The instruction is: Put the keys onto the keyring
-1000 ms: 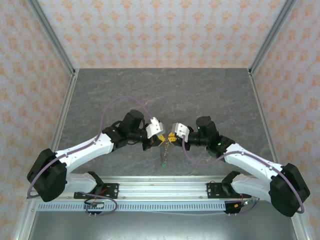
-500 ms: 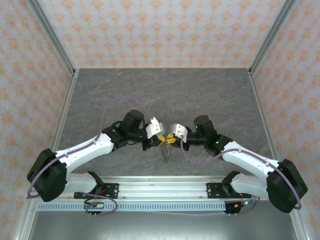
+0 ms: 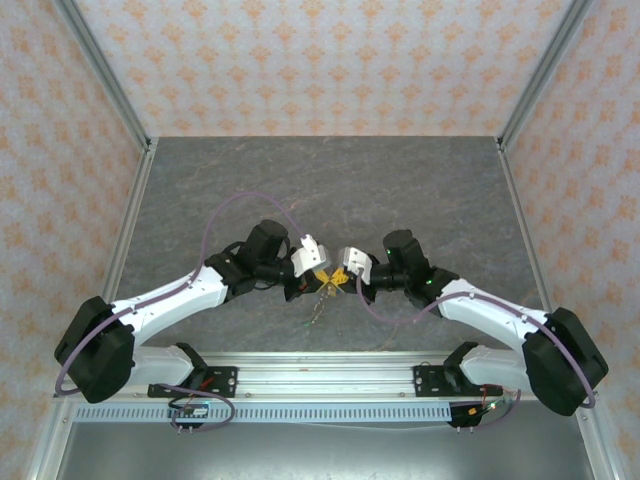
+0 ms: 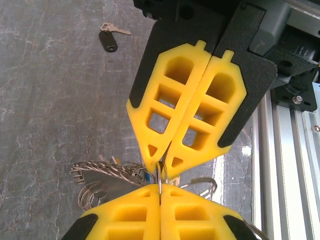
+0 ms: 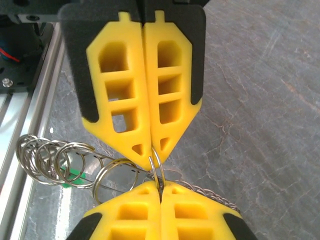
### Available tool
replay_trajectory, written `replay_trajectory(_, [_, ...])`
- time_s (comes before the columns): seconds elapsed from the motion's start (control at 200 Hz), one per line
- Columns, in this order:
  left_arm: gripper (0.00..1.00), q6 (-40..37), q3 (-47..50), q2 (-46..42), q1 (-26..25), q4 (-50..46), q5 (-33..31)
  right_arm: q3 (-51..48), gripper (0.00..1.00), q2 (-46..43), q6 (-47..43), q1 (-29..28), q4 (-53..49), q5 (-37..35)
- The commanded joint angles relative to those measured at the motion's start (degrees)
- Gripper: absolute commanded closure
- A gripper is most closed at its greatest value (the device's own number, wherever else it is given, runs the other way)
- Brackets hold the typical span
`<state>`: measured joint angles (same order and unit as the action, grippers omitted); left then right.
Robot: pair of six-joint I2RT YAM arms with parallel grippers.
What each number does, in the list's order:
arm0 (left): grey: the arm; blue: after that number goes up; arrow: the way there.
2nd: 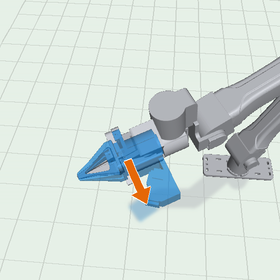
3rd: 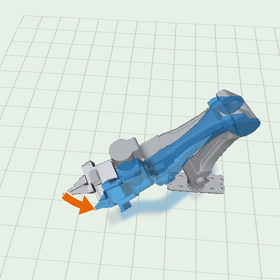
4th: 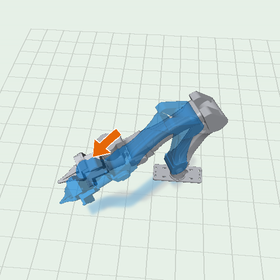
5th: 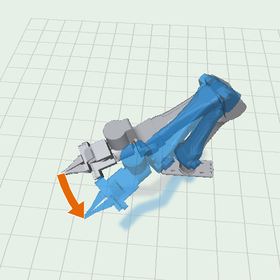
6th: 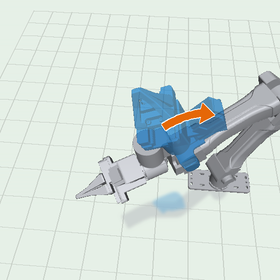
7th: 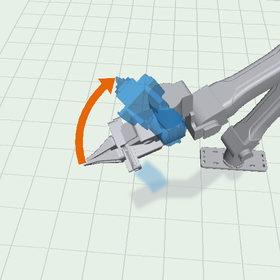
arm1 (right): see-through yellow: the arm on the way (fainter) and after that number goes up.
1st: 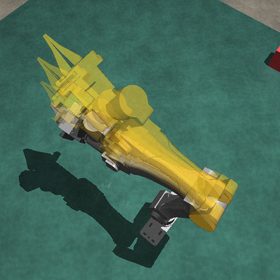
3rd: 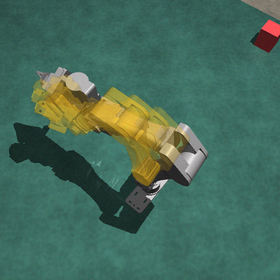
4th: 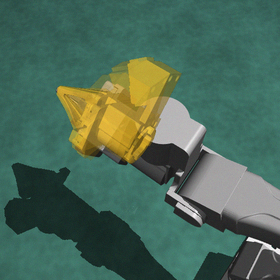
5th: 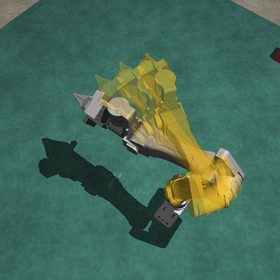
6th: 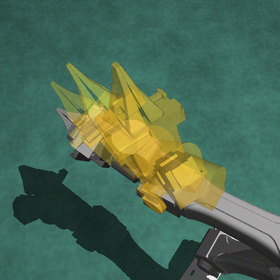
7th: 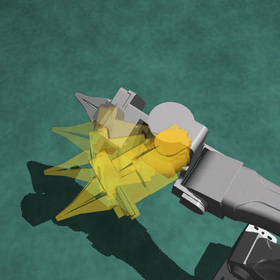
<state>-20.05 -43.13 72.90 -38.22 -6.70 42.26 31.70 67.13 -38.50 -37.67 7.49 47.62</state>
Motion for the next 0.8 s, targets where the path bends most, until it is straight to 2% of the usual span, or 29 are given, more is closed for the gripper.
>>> replay_trajectory(0.0, [0.88,-1.06,-2.03,0.11,-0.37,0.72,-0.15,3.45,1.0,-0.39,-0.73,0.04,-0.55,1.07])
replay_trajectory(0.29, [0.85,-2.42,-3.63,1.97,-0.35,-1.55,-0.04,8.25,1.0,-1.97,-3.84,-0.29,-11.44,1.26])
replay_trajectory(0.485, [0.86,-3.51,-5.23,3.62,-0.54,-4.14,1.12,11.95,1.0,-1.82,-4.47,-2.01,-16.16,-1.68])
replay_trajectory(0.566, [0.9,-3.34,-4.9,3.59,-0.58,-3.81,1.16,11.94,1.0,-2.46,-3.87,-2.32,-15.08,-1.59])
replay_trajectory(0.631, [1.0,-3.16,-4.7,3.4,-0.63,-3.43,1.08,10.79,1.0,-3.21,-2.38,-2.32,-12.52,-1.58])
replay_trajectory(0.796, [1.0,-1.15,-3.08,1.64,-0.63,0.57,1.2,5.53,0.97,-4.15,1.56,-0.96,-5.24,-1.32])
